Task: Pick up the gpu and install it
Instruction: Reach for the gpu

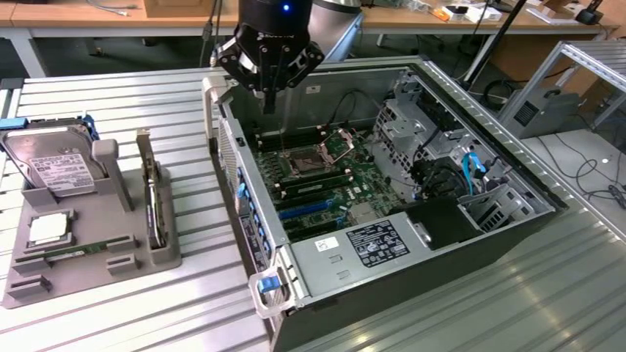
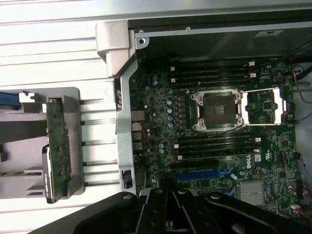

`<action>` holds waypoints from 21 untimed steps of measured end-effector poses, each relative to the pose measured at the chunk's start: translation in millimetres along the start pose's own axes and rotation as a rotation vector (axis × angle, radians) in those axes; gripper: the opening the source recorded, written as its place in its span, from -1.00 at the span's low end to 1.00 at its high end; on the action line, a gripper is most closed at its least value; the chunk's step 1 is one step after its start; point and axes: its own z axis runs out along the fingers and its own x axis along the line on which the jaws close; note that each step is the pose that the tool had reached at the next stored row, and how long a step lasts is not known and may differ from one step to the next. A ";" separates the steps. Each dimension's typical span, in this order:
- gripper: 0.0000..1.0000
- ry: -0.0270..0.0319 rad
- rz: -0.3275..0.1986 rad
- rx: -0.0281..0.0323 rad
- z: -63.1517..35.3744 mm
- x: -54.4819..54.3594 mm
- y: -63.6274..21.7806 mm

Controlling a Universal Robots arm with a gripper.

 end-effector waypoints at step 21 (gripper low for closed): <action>-0.79 0.0000 0.000 0.0000 -0.2 9.1 -0.7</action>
